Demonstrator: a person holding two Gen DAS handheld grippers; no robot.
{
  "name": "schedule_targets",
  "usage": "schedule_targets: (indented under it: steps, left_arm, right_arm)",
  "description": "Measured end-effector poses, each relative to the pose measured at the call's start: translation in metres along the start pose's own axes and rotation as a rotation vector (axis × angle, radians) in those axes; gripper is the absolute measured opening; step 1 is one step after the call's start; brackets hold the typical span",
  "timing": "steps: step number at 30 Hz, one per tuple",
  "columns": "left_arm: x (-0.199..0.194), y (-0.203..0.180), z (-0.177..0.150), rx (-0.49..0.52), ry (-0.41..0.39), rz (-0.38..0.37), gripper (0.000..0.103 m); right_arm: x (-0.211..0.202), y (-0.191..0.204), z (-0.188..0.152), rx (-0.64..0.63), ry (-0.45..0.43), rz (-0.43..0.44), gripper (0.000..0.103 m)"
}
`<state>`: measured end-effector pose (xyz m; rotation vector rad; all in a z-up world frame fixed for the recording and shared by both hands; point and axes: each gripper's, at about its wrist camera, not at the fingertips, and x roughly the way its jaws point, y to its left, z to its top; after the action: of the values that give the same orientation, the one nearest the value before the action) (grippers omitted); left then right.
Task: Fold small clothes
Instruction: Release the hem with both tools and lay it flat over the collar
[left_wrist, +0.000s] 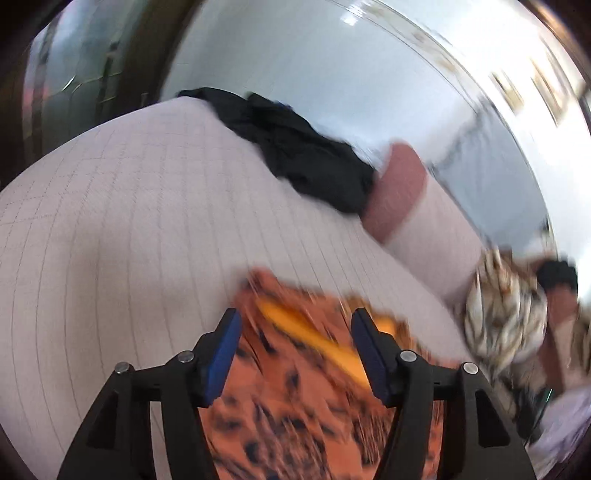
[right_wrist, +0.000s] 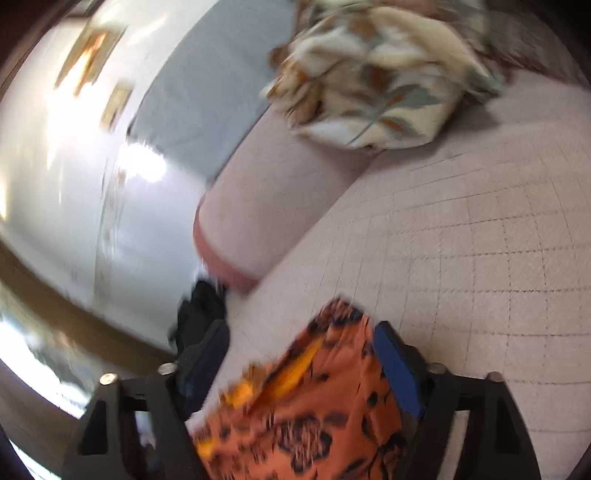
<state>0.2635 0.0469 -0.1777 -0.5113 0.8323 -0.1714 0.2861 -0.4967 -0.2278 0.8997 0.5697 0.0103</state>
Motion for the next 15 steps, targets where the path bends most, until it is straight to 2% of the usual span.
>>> schedule_targets:
  steps: [1,2,3,5,7,11,14,15]
  left_arm:
    - [0.000,-0.010,-0.012,0.033,0.015,0.000,0.063]
    - [0.001,-0.019,-0.025,0.064,0.026,-0.004,0.063]
    - [0.004,-0.024,-0.037,0.083,0.041,0.006,0.063]
    - [0.014,-0.024,-0.051,0.076,0.088,0.032,0.063]
    - [0.024,-0.018,-0.058,0.045,0.131,0.042,0.063]
    - [0.029,0.000,-0.053,0.063,0.085,0.131,0.063]
    - [0.041,0.008,-0.045,0.025,0.096,0.133,0.063]
    - [0.044,0.009,-0.043,0.010,0.098,0.132,0.063]
  right_arm:
    - [0.001,0.010,-0.005,-0.047,0.026,-0.021,0.052]
    - [0.004,0.021,-0.012,-0.100,0.054,-0.046,0.048]
    - [0.012,0.037,-0.023,-0.181,0.113,-0.079,0.038]
    - [0.034,0.065,-0.050,-0.311,0.225,-0.131,0.037]
    - [0.056,0.089,-0.083,-0.431,0.327,-0.137,0.037]
    - [0.092,0.136,-0.155,-0.650,0.541,-0.071,0.037]
    - [0.119,0.159,-0.194,-0.694,0.630,-0.015,0.037]
    - [0.134,0.166,-0.203,-0.703,0.652,-0.030,0.037]
